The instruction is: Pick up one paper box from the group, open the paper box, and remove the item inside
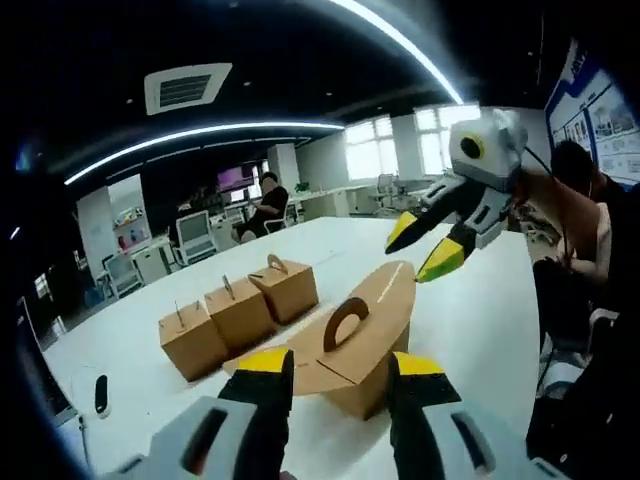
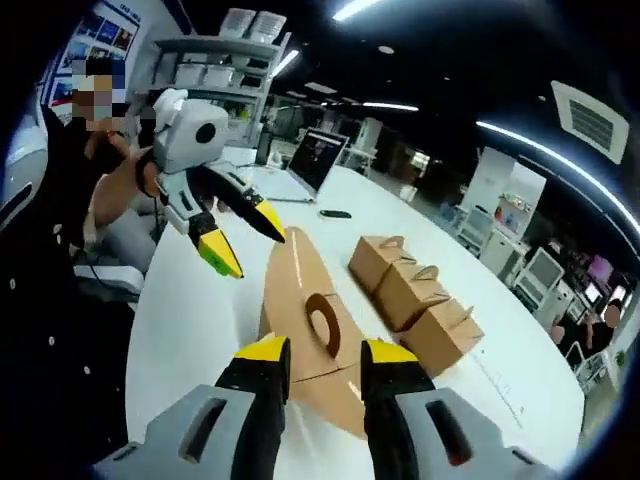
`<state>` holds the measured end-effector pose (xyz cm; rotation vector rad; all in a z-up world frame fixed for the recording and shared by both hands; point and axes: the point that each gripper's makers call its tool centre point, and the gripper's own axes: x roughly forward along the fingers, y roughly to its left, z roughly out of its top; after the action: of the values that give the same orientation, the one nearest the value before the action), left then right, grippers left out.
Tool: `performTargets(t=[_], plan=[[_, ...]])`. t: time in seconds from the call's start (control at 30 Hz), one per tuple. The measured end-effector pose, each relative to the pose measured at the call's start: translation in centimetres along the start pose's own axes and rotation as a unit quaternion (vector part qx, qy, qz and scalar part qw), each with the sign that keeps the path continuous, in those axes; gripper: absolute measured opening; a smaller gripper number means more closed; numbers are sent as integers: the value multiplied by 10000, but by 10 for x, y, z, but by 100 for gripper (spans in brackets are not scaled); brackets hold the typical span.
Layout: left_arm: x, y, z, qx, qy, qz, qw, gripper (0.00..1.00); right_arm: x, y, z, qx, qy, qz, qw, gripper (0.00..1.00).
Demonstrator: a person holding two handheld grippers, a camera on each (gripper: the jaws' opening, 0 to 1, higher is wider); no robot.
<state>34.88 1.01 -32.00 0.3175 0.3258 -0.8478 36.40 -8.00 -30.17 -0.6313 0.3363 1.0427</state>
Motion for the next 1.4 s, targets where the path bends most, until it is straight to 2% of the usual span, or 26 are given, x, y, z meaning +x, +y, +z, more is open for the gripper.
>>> performTargets(t=[0.03, 0.13, 0.27, 0.43, 0.6, 0.9, 1.0, 1.4], plan=[[3, 0, -4, 30, 84, -15, 10000, 39, 10, -1, -2, -80, 197, 184, 9996, 28], [8, -4, -14, 30, 326, -131, 9994, 39, 31, -1, -4, -264, 505, 502, 9971, 26], [8, -6, -15, 30, 346, -193, 9992, 39, 50, -2, -8, -544, 878, 775, 9916, 24], [9, -4, -18, 26, 377, -194, 9991, 39, 59, -3, -7, -765, 1135, 965, 9859, 21], [11, -2, -23, -21, 374, -219, 9991, 39, 63, -4, -10, -750, 1409, 1100, 9810, 18], [14, -1, -28, -43, 372, -254, 9990, 39, 63, 1, -16, -953, 1701, 1292, 9723, 3], [14, 1, -30, -26, 387, -229, 9990, 39, 61, 2, -14, -1088, 1695, 1321, 9706, 3], [16, 6, -33, -37, 456, -125, 9989, 39, 49, 0, 1, -956, 1610, 1388, 9725, 3]])
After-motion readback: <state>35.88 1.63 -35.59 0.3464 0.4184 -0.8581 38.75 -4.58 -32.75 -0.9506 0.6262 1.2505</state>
